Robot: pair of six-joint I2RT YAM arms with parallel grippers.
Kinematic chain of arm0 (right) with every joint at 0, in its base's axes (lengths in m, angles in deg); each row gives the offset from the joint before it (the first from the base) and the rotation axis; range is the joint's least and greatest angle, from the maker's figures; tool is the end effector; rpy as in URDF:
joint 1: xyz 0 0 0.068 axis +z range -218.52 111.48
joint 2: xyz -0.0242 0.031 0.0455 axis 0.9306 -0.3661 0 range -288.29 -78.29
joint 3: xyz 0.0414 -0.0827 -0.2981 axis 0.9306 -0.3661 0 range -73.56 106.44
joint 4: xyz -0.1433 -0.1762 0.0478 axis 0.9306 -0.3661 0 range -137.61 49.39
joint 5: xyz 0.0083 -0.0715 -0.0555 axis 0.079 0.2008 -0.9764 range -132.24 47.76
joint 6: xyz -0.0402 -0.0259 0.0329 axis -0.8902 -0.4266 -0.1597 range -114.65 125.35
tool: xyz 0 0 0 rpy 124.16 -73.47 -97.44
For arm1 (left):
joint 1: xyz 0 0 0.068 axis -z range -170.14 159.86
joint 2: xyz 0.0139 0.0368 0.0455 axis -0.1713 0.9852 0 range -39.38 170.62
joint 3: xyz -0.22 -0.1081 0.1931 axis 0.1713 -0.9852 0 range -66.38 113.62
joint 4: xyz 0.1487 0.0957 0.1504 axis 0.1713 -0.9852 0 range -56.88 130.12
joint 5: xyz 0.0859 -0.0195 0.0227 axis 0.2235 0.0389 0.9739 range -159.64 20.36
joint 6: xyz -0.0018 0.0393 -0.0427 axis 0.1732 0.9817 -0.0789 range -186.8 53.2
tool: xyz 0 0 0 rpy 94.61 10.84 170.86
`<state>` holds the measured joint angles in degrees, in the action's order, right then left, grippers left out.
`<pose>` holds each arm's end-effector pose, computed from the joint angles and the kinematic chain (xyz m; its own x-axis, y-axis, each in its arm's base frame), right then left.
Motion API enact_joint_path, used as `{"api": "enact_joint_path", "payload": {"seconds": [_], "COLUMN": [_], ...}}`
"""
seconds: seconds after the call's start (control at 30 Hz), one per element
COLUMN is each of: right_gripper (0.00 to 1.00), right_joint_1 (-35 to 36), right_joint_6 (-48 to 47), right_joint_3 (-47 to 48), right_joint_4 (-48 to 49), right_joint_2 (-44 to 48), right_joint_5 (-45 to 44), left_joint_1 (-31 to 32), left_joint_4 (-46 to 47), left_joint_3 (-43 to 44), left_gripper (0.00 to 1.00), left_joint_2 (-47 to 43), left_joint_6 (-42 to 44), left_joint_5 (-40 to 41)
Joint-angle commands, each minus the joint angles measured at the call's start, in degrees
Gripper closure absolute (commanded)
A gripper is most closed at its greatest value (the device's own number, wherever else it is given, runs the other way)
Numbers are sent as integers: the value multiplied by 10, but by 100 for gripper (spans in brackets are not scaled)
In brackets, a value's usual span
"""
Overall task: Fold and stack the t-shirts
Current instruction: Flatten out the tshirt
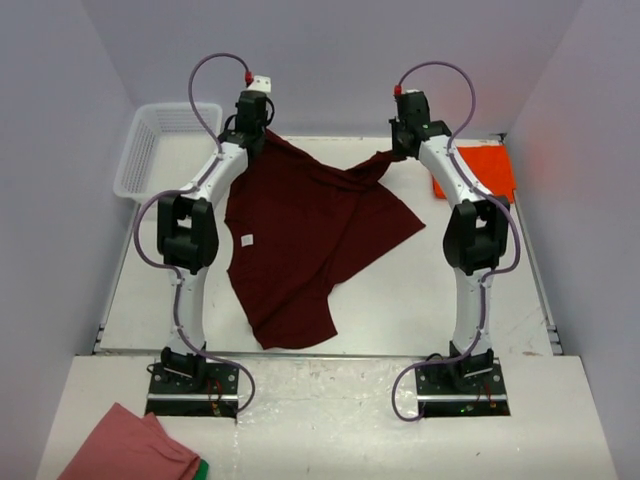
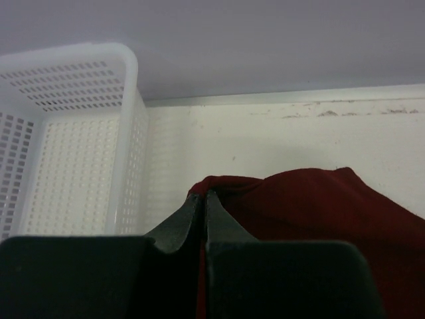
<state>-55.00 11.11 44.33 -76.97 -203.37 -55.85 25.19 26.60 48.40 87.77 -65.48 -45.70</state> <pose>0.4856 0.1067 0.3166 -0.6727 -0.0614 -0.7374 0.0061 0.9961 -0.0885 0.5118 -0.1228 0.3202 -0.4234 0.1380 -0.8954 -0.1007 0.9750 0.1979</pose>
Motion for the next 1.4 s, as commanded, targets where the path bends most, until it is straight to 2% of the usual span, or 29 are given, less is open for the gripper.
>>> {"api": "enact_joint_path", "payload": {"seconds": [0.0,0.07,0.1,0.13,0.17,0.2,0.23,0.27,0.3,0.37,0.43,0.47,0.53,0.57,0.63,0.67,0.7,0.93,1.07,1.2,1.37], "right_gripper": [100,100,83,54,29,6,3,1,1,1,1,3,9,21,28,37,40,37,41,42,44], "right_joint_1": [-9,-17,-23,-25,-28,-32,-36,-38,-40,-43,-44,-44,-44,-44,-46,-49,-55,-60,-67,-75,-87], "right_joint_6": [-36,-42,-45,-50,-53,-58,-75,-81,-79,-48,-21,4,24,41,45,52,57,100,103,104,112], "right_joint_3": [86,154,175,198,235,249,261,254,241,179,127,65,4,-55,-120,-155,-159,-265,-311,-322,-291], "right_joint_4": [16,6,6,7,13,16,15,13,13,-14,-42,-70,-91,-98,-78,-67,-74,-61,-52,-42,-45], "right_joint_2": [-46,-95,-111,-125,-138,-154,-158,-153,-128,-89,-25,-4,50,63,105,111,113,142,138,121,99], "right_joint_5": [24,31,31,26,16,1,-9,-14,-25,-32,-24,-4,15,9,22,35,61,105,101,97,110], "left_joint_1": [-6,-6,-6,-5,-5,-2,-1,2,13,30,61,71,92,97,97,101,102,104,104,104,105], "left_joint_4": [48,67,75,81,85,87,80,71,61,40,10,-4,-78,-101,-142,-139,-125,-130,-125,-119,-104], "left_joint_3": [49,59,69,96,112,127,164,177,186,186,143,123,72,51,-24,-54,-104,-170,-169,-168,-178], "left_gripper": [100,95,92,86,67,59,52,36,25,20,19,21,31,47,78,98,100,100,100,100,100], "left_joint_2": [25,33,37,48,53,57,60,57,51,19,-34,-52,-97,-109,-138,-146,-154,-142,-140,-143,-158], "left_joint_6": [16,12,13,17,29,34,39,53,61,77,65,54,-12,-47,-109,-118,-122,-182,-185,-185,-185], "left_joint_5": [-6,-3,7,13,17,36,46,54,76,105,149,158,146,114,62,31,16,-39,-40,-48,-66]}}
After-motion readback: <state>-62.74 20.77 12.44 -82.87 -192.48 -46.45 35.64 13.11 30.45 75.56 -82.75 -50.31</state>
